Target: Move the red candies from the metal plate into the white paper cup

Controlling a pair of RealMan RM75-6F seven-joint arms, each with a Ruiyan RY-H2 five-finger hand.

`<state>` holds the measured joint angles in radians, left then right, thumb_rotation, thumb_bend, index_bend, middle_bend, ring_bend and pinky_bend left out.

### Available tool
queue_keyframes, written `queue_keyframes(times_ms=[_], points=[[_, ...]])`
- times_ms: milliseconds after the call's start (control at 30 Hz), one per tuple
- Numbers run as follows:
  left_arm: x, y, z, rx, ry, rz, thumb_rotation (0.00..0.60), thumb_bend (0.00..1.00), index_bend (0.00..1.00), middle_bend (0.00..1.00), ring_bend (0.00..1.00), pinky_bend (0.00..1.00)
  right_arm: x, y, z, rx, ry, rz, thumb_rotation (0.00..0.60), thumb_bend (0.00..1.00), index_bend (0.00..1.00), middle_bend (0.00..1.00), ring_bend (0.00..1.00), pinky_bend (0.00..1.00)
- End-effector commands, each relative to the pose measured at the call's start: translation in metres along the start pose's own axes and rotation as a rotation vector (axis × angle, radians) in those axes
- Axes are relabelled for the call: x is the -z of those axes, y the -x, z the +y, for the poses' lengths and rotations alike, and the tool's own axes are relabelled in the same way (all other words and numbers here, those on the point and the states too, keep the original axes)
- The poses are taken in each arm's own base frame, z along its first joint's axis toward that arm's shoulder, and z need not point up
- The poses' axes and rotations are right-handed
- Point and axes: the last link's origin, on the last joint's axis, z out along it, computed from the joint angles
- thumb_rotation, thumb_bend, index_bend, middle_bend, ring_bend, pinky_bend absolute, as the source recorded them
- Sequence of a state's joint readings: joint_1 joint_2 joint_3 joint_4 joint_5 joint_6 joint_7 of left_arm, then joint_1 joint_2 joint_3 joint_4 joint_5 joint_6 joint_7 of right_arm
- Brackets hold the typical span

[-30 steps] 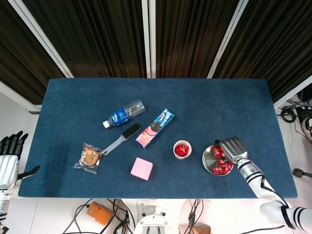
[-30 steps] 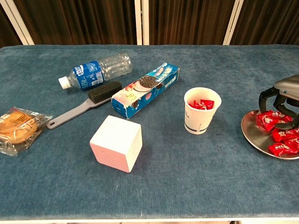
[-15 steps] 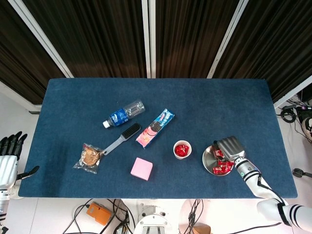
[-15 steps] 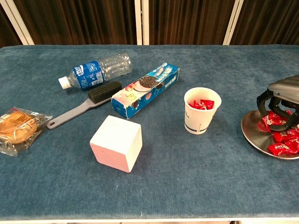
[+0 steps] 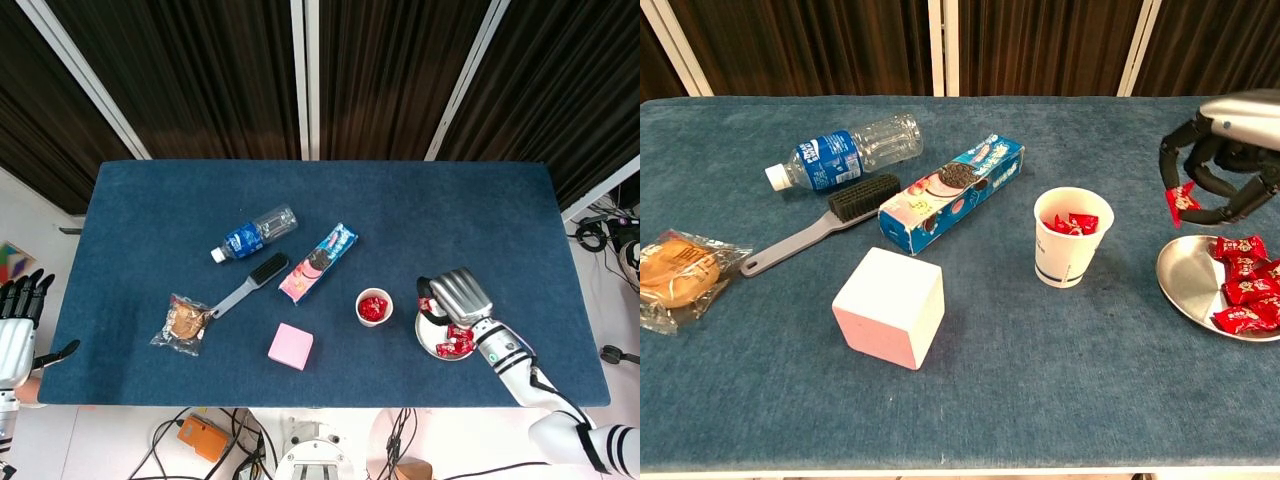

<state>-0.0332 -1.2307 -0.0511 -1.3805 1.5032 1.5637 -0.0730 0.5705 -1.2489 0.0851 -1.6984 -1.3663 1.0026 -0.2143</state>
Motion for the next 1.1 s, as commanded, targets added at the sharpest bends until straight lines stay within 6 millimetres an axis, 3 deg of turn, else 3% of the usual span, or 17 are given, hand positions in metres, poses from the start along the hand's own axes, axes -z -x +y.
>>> queue_keyframes(times_ms=[33, 300, 733, 833, 1100], points=[[0.0, 0.0, 0.0, -0.001, 0.0, 0.0, 0.6, 0.0, 0.05, 0.0, 0.0, 0.0, -0.013, -0.016, -0.022, -0.02, -0.083, 0.038, 0.6, 0.49, 0.63, 0.84, 1.0, 1.0], [0.0, -0.001, 0.0, -0.005, -0.001, -0.001, 0.6, 0.0, 0.05, 0.0, 0.0, 0.0, -0.038, -0.009, -0.054, -0.018, -0.161, -0.003, 0.6, 0.49, 0.59, 0.84, 1.0, 1.0], [0.001, 0.002, -0.002, -0.003, -0.009, -0.007, 0.6, 0.0, 0.05, 0.0, 0.0, 0.0, -0.039, -0.004, -0.058, 0.001, -0.158, -0.019, 0.6, 0.47, 0.42, 0.84, 1.0, 1.0], [0.0, 0.001, -0.002, -0.004, -0.006, -0.007, 0.6, 0.0, 0.05, 0.0, 0.0, 0.0, -0.031, -0.009, -0.05, 0.001, -0.132, 0.009, 0.6, 0.47, 0.42, 0.84, 1.0, 1.0], [-0.002, 0.003, 0.0, 0.003, 0.005, -0.008, 0.6, 0.0, 0.05, 0.0, 0.0, 0.0, 0.015, -0.008, 0.012, 0.076, 0.064, 0.018, 0.6, 0.42, 0.44, 0.84, 1.0, 1.0]])
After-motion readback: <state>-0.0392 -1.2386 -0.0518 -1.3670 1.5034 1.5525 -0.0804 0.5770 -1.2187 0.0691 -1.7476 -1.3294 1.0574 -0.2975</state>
